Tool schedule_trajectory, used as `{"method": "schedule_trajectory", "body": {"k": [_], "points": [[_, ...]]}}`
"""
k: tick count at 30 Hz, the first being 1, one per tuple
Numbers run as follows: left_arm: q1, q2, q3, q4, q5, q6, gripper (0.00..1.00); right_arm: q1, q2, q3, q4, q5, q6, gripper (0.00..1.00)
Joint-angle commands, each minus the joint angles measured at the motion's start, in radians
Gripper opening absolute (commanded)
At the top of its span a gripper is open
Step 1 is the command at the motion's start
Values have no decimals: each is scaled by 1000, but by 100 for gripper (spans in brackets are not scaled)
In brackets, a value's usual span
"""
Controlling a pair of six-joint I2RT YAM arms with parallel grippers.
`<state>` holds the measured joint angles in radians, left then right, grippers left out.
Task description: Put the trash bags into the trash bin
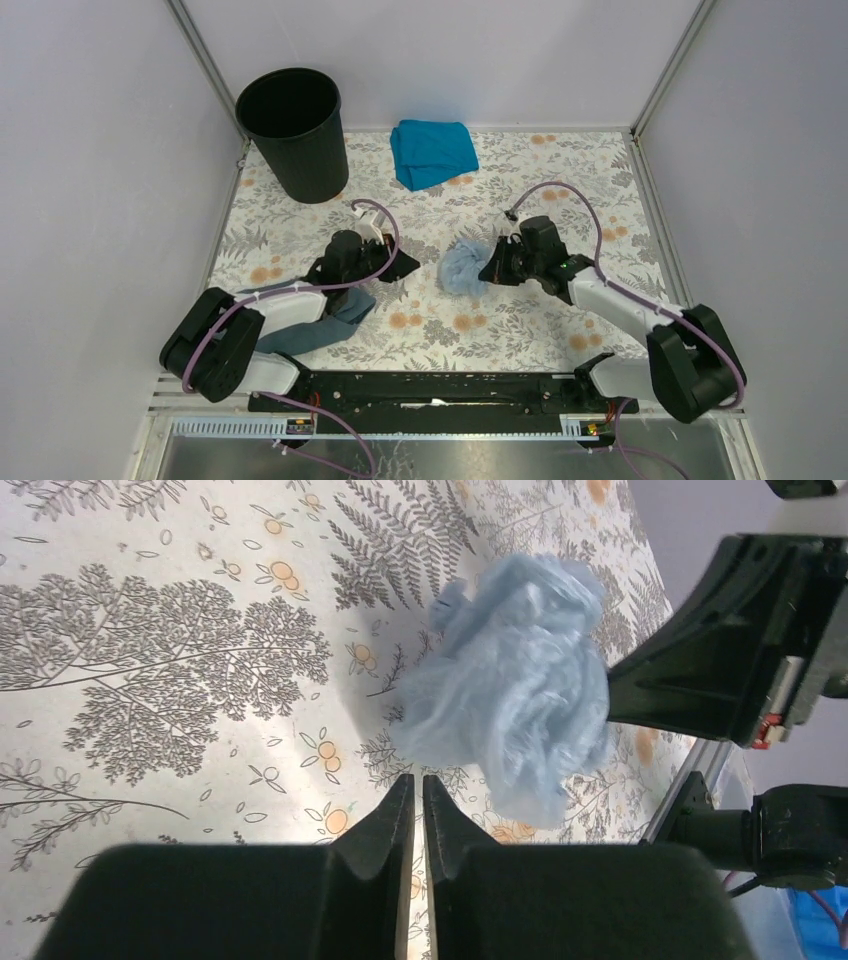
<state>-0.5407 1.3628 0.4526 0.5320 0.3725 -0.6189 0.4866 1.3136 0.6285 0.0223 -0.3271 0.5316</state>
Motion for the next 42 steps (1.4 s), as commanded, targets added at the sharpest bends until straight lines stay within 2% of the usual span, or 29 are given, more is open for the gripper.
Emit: {"method": "schedule_trajectory", "body": {"k": [1,6,7,8,11,13,14,18,22,26,28,31,33,38,42], "points": [[19,-50,-28,110,-16,-25,7,6,-122,-23,-138,79,-70,0],[29,-90,-26,67,-1,-15,6,5,-205,-9,-232,123,-136,0],[29,-89,-12,50,29,-2,13,6,-217,-16,-221,88,-143,0],[29,-84,4,44,80,4,26,6,-219,-24,-197,41,-148,0],[13,-60,54,72,220,-39,77,8,-203,-48,-107,-107,-154,0],[-34,-46,98,53,240,-32,95,16,-179,-53,-58,-161,-155,0],[-65,-35,128,11,223,-14,98,24,-165,-51,-41,-173,-158,0],[-120,58,224,-121,97,-1,99,58,-118,-33,12,-187,-160,0],[-136,150,299,-228,-12,10,90,80,-116,-40,32,-186,-155,0],[-161,208,319,-194,17,6,88,83,-120,-51,31,-183,-161,0],[-172,232,331,-199,25,12,77,83,-116,-50,23,-183,-167,0],[-174,227,323,-206,-7,14,44,83,-114,-55,21,-182,-168,0],[-168,183,305,-224,-78,27,28,83,-117,-62,12,-174,-168,0],[-82,24,252,-264,-168,68,10,83,-146,-81,-120,-40,-140,0],[31,-100,174,-218,-108,36,7,83,-171,-112,-154,-4,-106,0]]}}
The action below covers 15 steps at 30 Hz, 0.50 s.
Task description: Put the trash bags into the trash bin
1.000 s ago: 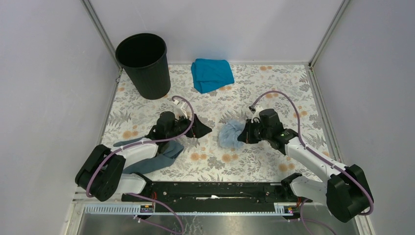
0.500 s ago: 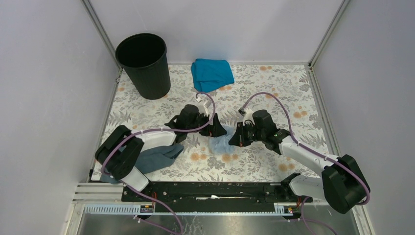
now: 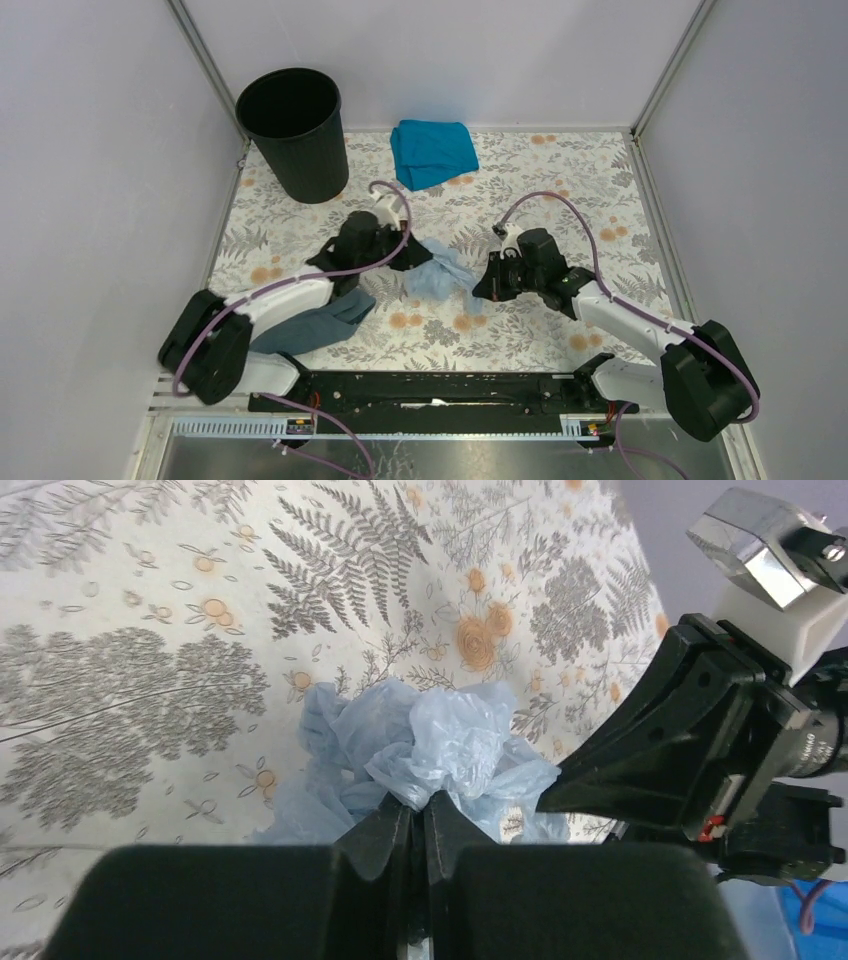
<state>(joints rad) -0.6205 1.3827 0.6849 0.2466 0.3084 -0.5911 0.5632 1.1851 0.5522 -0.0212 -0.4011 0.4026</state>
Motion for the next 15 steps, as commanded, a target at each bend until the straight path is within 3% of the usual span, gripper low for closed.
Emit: {"method": "schedule_trajectory", "body": {"k": [1,5,8,11,13,15], "points": [[134,-143,-76,87,-4,1,7,7,-52,-46,-105,67,30,0],[149,-204,-116,104,55,-23,6,7,-105,-63,-103,112,47,0],[150,-245,-126,79,48,-17,7,7,-169,-35,-167,255,56,0],[153,-275,-127,60,59,1,15,6,-254,-16,-196,368,67,5],[153,-273,-131,83,109,-5,35,7,-286,-6,-163,343,65,8],[153,-241,-139,134,187,-52,72,6,-288,19,-138,285,62,8]]}}
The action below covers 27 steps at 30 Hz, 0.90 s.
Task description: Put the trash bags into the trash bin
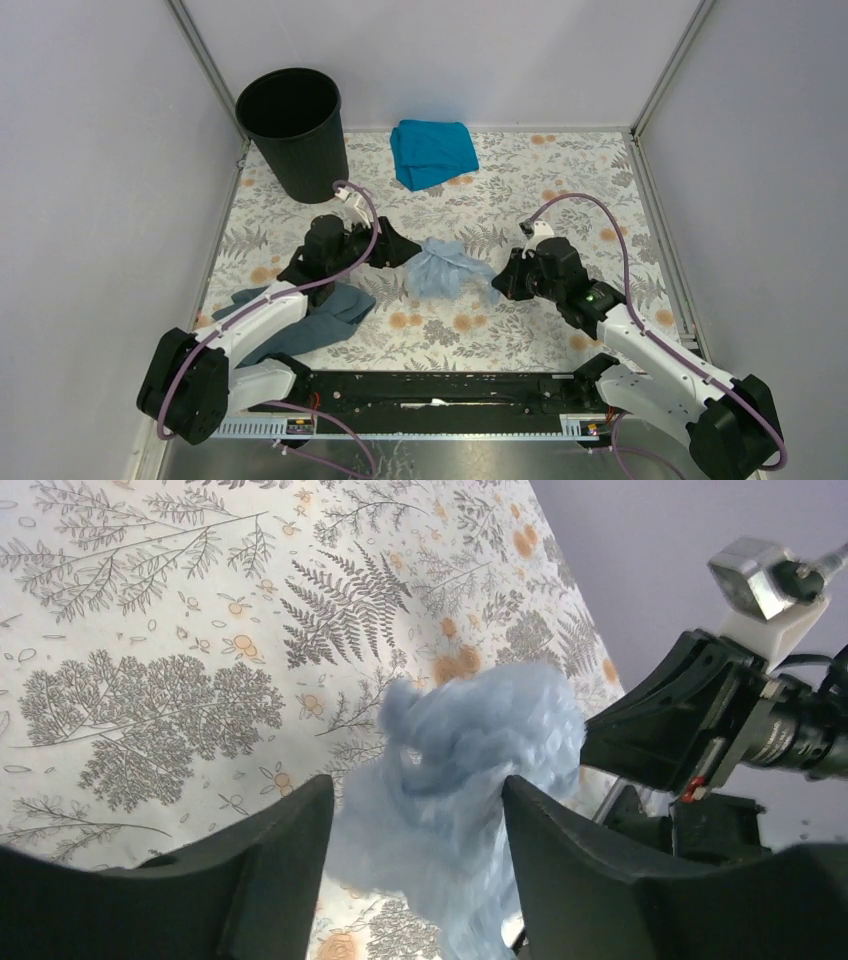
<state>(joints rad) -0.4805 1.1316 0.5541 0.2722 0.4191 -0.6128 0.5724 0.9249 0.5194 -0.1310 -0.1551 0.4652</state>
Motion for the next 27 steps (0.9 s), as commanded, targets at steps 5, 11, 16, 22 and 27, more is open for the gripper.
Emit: {"method": "schedule_trajectory", "body": {"k": [5,11,16,22,27], "points": [[6,115,-28,219,193,-127,94,-3,6,112,4,-54,27,4],[-39,171,-41,247,205,-161,97,-2,-22,91,75,-104,76,3],[-113,200,-35,278,172,-168,92,-3,-29,101,69,-132,110,1],[-128,319,-25,352,148,-217,95,-2,-65,128,165,-225,204,2],[-127,439,-12,504,178,-298,91,-3,-76,116,231,-243,255,2]]}}
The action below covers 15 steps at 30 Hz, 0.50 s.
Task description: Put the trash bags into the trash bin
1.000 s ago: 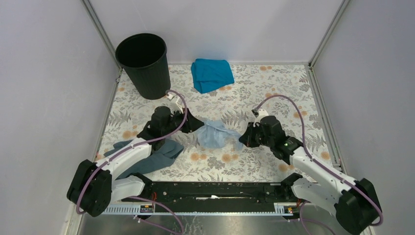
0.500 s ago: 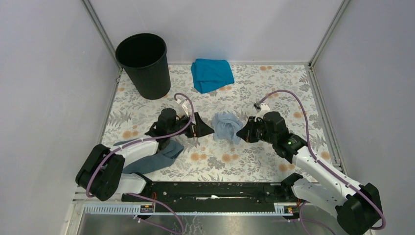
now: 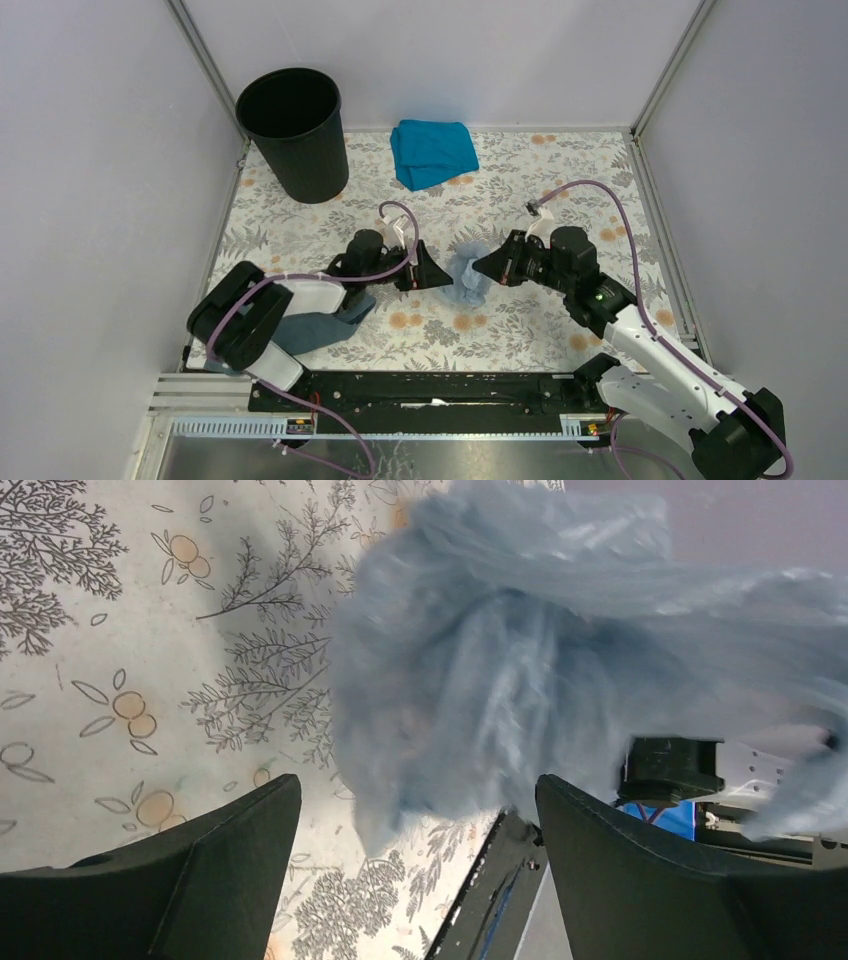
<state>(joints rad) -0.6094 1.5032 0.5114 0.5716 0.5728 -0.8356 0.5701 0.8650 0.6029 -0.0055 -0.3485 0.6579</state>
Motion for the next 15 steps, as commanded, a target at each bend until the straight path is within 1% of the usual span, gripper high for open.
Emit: {"method": "schedule_trajectory", "body": {"k": [1,3,5,6,7,9,10,12,13,15], "points": [[1,99,36,261,45,-114,88,0,-12,26,116,-55,69,2],[0,176,37,434,97,-209,85,-1,-4,15,134,-62,80,1],[0,257,29,645,146,-324,82,-1,0,4,154,-64,92,1],[0,298,29,741,162,-382,78,-1,0,1,161,-66,96,1],[0,340,28,833,174,-432,73,-1,0,-1,165,-65,98,1],[0,425,22,980,180,-519,56,-1,-2,-3,164,-58,96,1],[-1,452,20,1021,178,-552,50,0,-5,-2,161,-52,92,1],[-1,463,17,1026,165,-544,34,0,-9,0,158,-38,83,1],[-1,452,6,1025,151,-531,21,0,-8,-1,155,-32,78,1],[3,409,-17,989,120,-485,0,-1,-2,7,139,-19,58,1]]}}
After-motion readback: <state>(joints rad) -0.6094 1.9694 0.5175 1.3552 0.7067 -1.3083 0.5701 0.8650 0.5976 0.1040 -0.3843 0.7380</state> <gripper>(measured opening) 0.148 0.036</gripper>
